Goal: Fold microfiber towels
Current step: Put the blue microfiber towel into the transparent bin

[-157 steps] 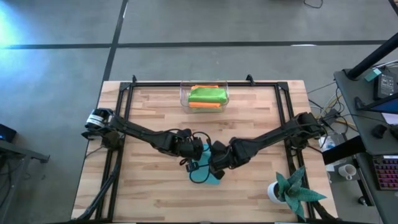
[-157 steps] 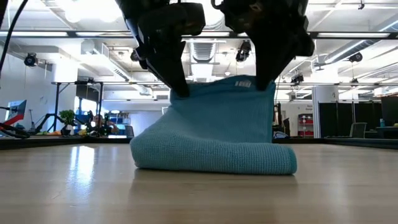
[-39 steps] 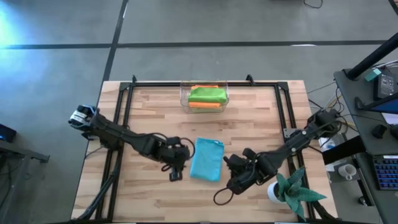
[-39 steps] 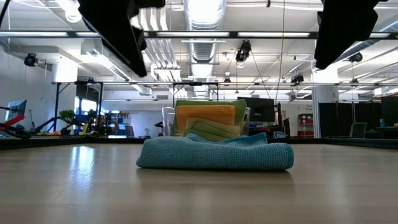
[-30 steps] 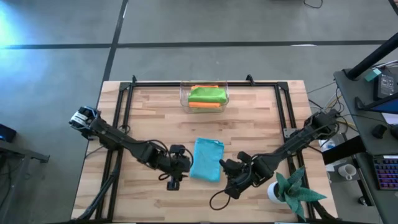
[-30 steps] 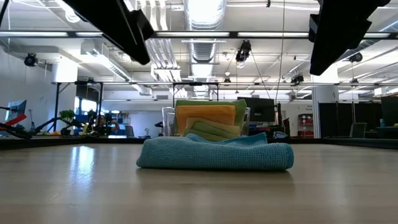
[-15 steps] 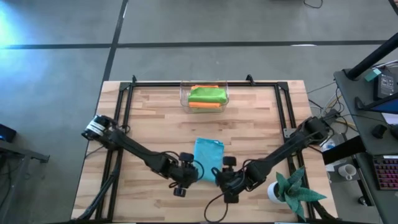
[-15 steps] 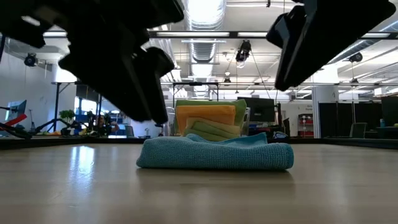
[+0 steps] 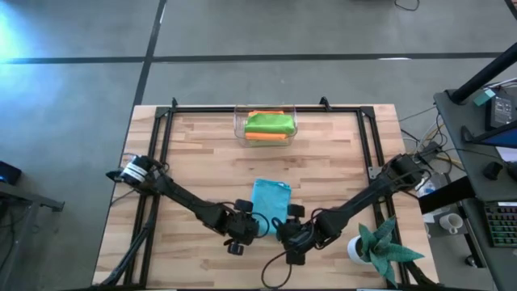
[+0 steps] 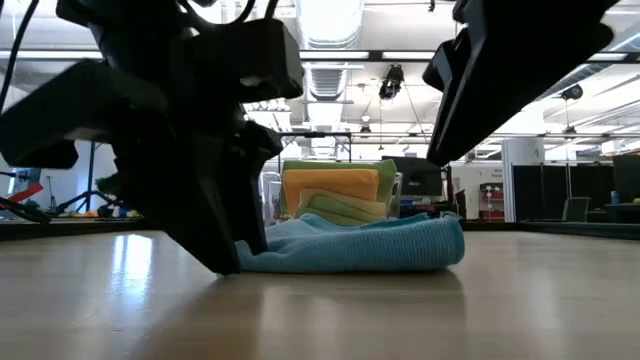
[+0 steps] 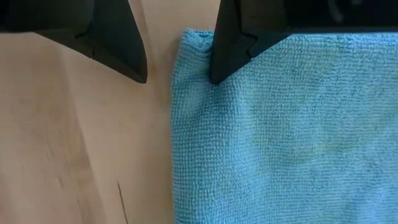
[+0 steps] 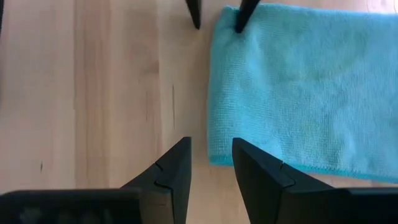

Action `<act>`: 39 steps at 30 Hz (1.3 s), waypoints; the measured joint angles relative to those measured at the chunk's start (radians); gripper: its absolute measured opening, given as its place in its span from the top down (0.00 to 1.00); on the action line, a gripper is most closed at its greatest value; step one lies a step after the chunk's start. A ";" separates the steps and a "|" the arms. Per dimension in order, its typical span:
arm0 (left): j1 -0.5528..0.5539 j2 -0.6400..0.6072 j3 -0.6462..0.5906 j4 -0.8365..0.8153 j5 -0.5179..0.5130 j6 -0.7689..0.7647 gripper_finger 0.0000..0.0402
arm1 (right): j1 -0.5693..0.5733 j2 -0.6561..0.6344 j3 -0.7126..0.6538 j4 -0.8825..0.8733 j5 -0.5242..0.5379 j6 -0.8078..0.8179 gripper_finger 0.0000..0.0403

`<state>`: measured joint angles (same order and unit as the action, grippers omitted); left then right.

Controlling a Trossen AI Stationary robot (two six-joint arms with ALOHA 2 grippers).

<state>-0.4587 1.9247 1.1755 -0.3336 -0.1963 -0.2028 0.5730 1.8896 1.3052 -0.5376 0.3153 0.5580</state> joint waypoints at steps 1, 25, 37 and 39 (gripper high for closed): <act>0.000 0.004 0.000 0.002 -0.009 0.000 0.59 | -0.003 0.000 0.000 0.000 0.000 0.011 0.72; -0.002 0.018 0.017 -0.016 -0.059 0.026 0.99 | -0.052 0.012 0.000 0.000 -0.169 0.052 0.71; -0.004 0.012 0.015 -0.023 -0.047 0.023 0.99 | -0.070 0.011 0.000 0.005 -0.226 0.037 0.71; -0.006 0.011 0.015 -0.023 -0.047 0.020 0.99 | -0.080 0.011 0.000 0.005 -0.241 0.037 0.68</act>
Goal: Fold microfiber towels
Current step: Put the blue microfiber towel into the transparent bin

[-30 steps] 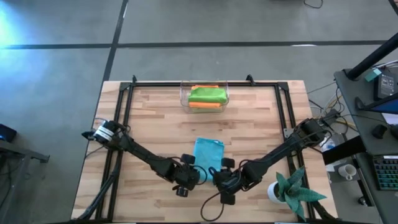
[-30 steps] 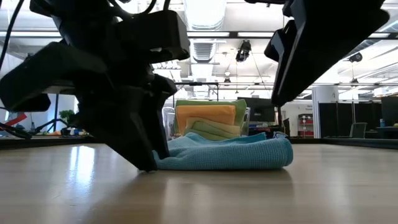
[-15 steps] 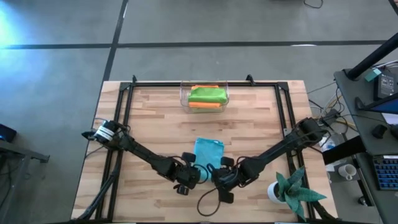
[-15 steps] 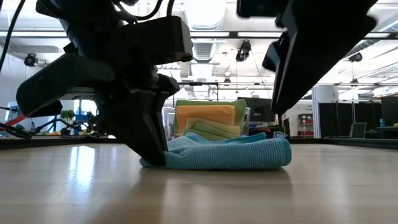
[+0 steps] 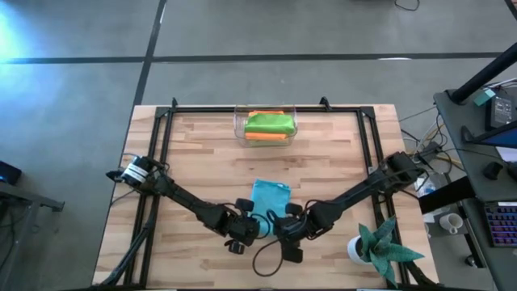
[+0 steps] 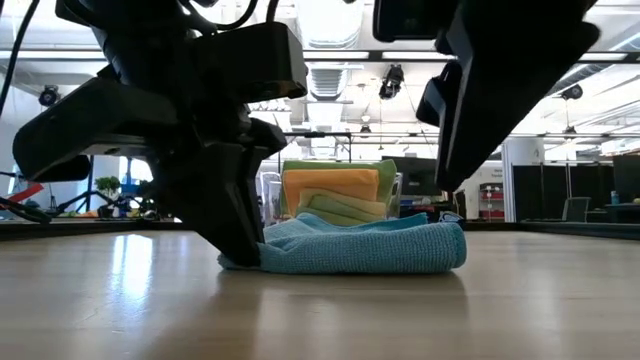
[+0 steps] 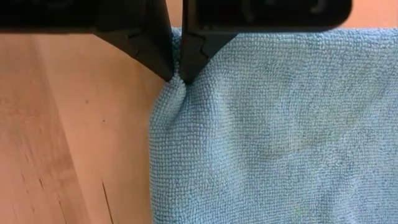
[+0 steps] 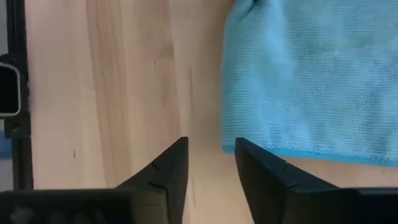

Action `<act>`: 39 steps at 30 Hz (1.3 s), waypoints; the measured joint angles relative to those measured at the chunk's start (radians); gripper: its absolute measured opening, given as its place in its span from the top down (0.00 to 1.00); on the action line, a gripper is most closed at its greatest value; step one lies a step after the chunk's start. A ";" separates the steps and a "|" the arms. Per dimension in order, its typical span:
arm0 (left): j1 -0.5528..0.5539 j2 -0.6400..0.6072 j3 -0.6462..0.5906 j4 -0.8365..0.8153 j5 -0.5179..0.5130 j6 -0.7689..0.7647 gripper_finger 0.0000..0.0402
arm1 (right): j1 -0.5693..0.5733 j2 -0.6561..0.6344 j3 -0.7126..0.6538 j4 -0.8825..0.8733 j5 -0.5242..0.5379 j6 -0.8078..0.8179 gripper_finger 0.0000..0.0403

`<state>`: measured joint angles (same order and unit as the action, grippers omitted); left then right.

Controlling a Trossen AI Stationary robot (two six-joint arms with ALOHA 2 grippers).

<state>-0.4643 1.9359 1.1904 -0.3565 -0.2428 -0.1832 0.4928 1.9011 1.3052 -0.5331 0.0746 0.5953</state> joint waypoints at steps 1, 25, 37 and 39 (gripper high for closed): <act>-0.001 0.000 0.000 -0.001 0.000 -0.008 1.00 | -0.004 0.000 0.000 0.000 0.000 0.000 0.66; -0.003 -0.026 0.001 -0.004 0.032 -0.021 1.00 | -0.002 0.179 0.052 0.024 0.148 -0.065 0.48; -0.002 -0.055 0.000 -0.018 0.052 -0.020 1.00 | -0.013 0.175 0.074 -0.050 0.193 -0.027 0.95; -0.002 -0.075 0.000 -0.027 0.051 -0.020 1.00 | -0.012 0.171 0.092 -0.055 0.183 -0.016 0.96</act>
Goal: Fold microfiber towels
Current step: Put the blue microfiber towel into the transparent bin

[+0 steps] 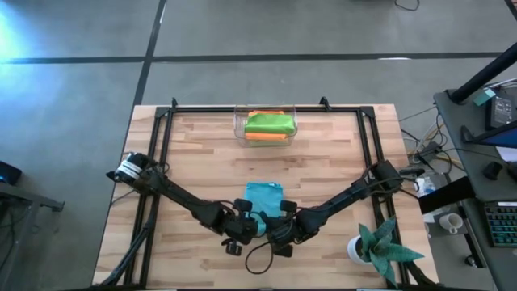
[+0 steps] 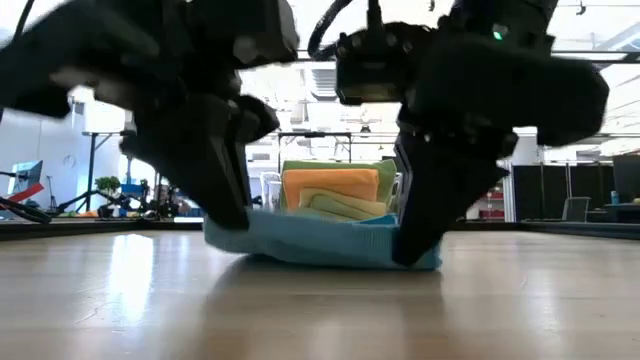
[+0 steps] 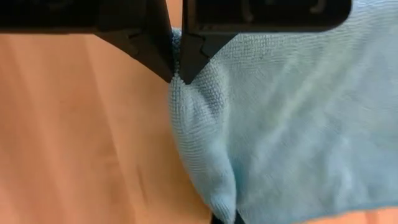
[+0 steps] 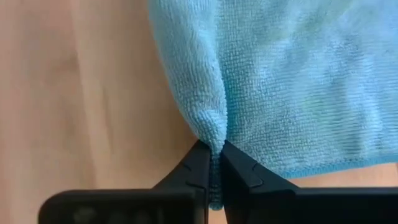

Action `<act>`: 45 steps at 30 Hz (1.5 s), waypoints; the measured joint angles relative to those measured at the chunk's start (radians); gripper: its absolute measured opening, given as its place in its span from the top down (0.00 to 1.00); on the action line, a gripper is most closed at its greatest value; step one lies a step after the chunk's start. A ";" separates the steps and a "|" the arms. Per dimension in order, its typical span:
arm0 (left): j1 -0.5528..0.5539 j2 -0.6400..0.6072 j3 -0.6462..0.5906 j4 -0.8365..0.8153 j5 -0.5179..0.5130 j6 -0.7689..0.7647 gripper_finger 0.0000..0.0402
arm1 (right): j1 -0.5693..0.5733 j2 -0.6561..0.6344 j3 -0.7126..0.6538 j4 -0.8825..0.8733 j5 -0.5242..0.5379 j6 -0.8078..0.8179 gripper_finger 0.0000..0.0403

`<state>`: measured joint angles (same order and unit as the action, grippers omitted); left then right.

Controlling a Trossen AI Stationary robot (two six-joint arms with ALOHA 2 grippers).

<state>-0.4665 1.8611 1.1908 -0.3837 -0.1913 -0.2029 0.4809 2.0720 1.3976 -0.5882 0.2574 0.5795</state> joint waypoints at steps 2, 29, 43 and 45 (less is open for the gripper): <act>0.000 -0.028 0.000 -0.010 0.000 0.005 1.00 | 0.002 -0.016 0.024 -0.011 -0.003 0.009 0.97; 0.053 -0.483 0.000 -0.317 -0.239 0.082 1.00 | -0.131 -0.035 0.561 -0.458 0.166 0.206 0.97; 0.217 -0.591 0.005 -0.306 -0.343 0.156 1.00 | -0.283 -0.035 0.732 -0.539 0.244 0.031 0.97; 0.252 -0.590 0.011 -0.290 -0.353 0.187 1.00 | -0.314 -0.035 0.764 -0.539 0.244 -0.014 0.97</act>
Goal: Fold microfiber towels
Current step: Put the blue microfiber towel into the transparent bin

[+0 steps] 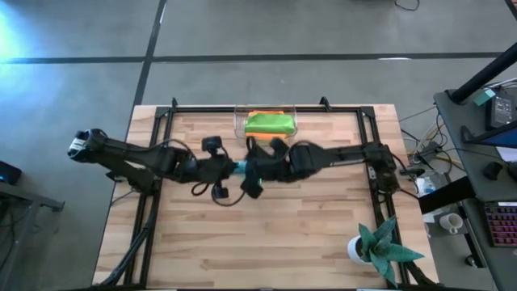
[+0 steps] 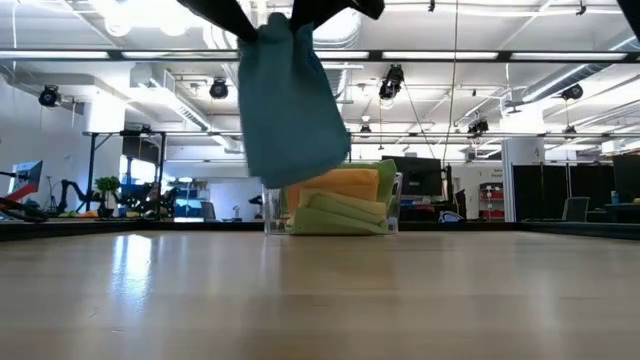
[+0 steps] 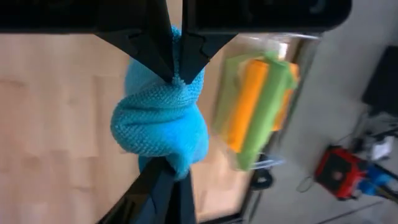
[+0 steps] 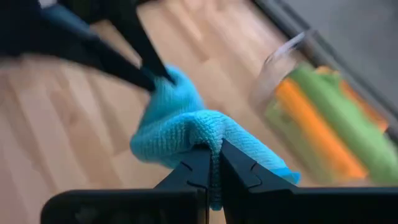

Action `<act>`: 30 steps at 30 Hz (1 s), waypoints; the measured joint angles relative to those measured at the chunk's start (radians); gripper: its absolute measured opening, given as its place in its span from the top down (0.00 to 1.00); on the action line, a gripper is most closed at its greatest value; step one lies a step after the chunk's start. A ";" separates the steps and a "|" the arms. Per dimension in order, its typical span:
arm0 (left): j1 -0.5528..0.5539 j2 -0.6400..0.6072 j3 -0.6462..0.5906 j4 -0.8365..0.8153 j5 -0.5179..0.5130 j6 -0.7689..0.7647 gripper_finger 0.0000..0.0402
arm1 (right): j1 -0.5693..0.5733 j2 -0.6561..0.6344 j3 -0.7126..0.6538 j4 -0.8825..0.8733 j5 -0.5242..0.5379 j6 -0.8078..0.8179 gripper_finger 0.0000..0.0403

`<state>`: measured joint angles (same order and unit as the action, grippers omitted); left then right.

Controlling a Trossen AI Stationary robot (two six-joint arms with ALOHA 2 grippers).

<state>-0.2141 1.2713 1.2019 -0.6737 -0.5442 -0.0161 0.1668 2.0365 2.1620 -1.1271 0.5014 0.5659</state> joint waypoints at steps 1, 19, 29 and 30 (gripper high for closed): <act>0.020 0.000 0.001 0.007 -0.007 0.017 1.00 | -0.017 0.000 0.015 0.001 0.000 -0.025 0.97; 0.477 0.094 0.052 0.253 0.064 0.369 1.00 | -0.319 -0.001 0.104 0.016 -0.011 -0.394 0.97; 0.618 0.195 0.095 0.435 0.068 0.447 1.00 | -0.472 -0.001 0.093 0.094 -0.062 -0.541 0.97; 0.631 0.205 0.101 0.451 0.068 0.467 1.00 | -0.485 -0.001 0.092 0.104 -0.064 -0.567 0.97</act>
<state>0.4167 1.4766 1.3024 -0.2226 -0.4763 0.4507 -0.3179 2.0354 2.2538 -1.0235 0.4377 -0.0013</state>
